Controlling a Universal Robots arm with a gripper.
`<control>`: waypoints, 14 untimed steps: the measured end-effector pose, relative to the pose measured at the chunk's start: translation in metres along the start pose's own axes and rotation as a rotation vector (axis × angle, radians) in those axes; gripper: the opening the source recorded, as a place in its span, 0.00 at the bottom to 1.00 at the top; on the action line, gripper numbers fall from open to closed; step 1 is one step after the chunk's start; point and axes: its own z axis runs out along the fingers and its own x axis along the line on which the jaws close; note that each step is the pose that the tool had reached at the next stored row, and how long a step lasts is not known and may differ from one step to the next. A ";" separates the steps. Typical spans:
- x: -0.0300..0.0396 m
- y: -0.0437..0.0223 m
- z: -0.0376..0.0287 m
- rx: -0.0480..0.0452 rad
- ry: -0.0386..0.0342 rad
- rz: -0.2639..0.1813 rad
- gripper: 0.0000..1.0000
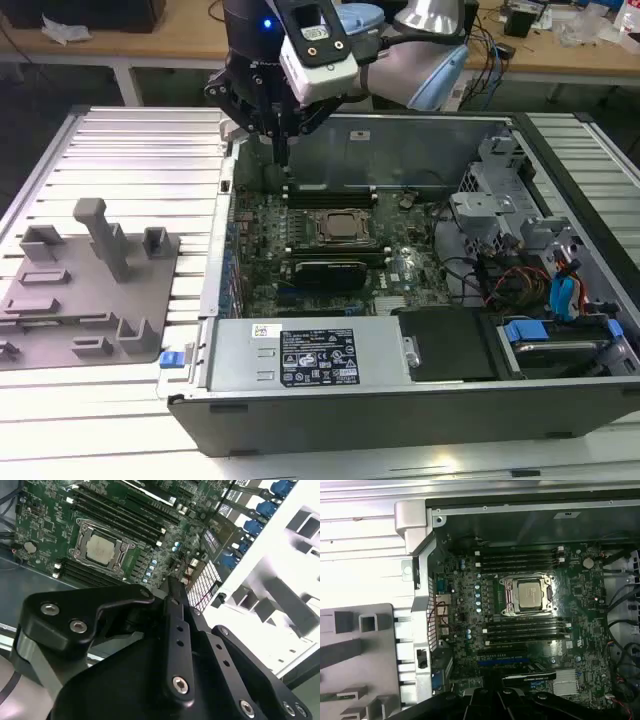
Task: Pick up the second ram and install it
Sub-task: 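Reach for the second ram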
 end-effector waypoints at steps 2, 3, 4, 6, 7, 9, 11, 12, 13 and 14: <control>0.0134 -0.0010 -0.0004 0.0001 0.0000 0.000 0.11; 0.0253 -0.0019 -0.0007 0.0000 -0.0002 0.000 0.11; 0.0311 -0.0023 -0.0009 0.0000 -0.0003 0.000 0.11; 0.0424 -0.0031 -0.0012 0.0000 -0.0003 0.000 0.11; 0.0472 -0.0035 -0.0013 0.0000 -0.0003 0.000 0.11; 0.0551 -0.0041 -0.0014 -0.0001 -0.0003 0.000 0.11; 0.0687 -0.0052 -0.0017 0.0000 -0.0003 0.000 0.11; 0.0761 -0.0057 -0.0018 -0.0001 -0.0004 0.000 0.11; 0.0799 -0.0060 -0.0019 -0.0002 -0.0004 0.000 0.11; 0.0810 -0.0061 -0.0019 -0.0001 -0.0003 0.000 0.11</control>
